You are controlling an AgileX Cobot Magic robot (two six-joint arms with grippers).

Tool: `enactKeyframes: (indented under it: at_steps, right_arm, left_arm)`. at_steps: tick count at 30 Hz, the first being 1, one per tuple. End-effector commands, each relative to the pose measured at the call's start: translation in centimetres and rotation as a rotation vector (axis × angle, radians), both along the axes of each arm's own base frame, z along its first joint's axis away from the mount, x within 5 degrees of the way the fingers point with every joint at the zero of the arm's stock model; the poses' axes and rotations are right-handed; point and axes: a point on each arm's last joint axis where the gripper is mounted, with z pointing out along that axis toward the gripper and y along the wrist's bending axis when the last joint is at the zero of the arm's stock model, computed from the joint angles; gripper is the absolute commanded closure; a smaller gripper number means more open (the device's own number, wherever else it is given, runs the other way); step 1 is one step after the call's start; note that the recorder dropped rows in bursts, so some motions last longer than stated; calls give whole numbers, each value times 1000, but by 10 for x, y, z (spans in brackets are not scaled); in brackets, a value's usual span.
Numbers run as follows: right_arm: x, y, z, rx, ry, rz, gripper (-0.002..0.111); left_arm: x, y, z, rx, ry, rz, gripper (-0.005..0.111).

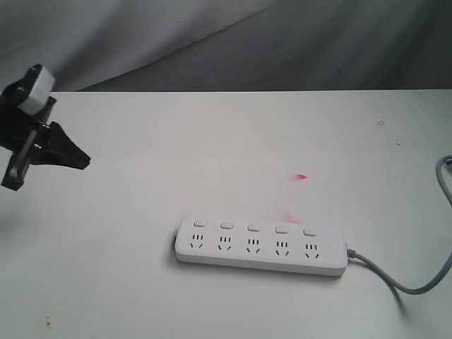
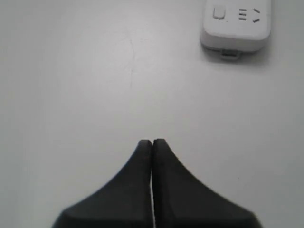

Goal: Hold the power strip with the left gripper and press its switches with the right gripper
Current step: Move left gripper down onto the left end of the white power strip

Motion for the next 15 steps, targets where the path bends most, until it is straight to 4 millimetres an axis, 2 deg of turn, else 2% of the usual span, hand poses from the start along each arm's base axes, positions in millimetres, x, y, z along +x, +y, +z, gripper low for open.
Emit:
enactKeyframes:
  at_steps: [1, 9, 13, 15]
  right_arm:
    - [0, 0, 0, 4, -8, -6, 108]
    - [0, 0, 0, 4, -8, -6, 108]
    - [0, 0, 0, 4, -8, -6, 108]
    - [0, 0, 0, 4, -8, -6, 108]
  left_arm:
    - [10, -39, -4, 93, -5, -192, 106]
    - [5, -100, -5, 113, -8, -369, 106]
    - [-1, -119, -10, 108, 11, -418, 105]
    - [-6, -123, -14, 107, 27, -433, 99]
